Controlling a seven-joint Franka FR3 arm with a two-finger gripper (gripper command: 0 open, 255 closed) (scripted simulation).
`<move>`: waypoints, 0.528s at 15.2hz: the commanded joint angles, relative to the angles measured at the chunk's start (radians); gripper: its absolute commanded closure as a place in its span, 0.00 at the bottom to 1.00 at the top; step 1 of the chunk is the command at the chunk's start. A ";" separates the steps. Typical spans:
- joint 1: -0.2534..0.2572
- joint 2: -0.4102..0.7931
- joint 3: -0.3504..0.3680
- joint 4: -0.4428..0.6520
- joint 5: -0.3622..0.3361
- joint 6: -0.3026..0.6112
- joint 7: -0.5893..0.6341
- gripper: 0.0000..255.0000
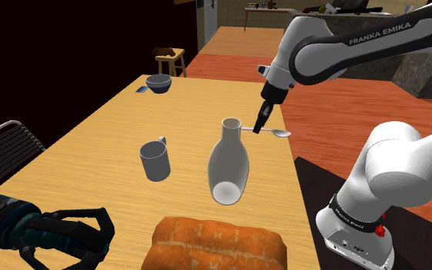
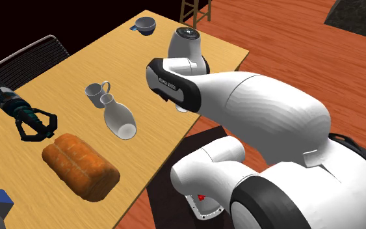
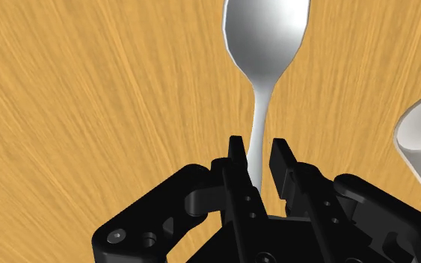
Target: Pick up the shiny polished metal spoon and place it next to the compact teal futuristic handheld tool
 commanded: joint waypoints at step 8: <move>-0.006 -0.045 0.013 0.097 -0.007 -0.141 0.024 1.00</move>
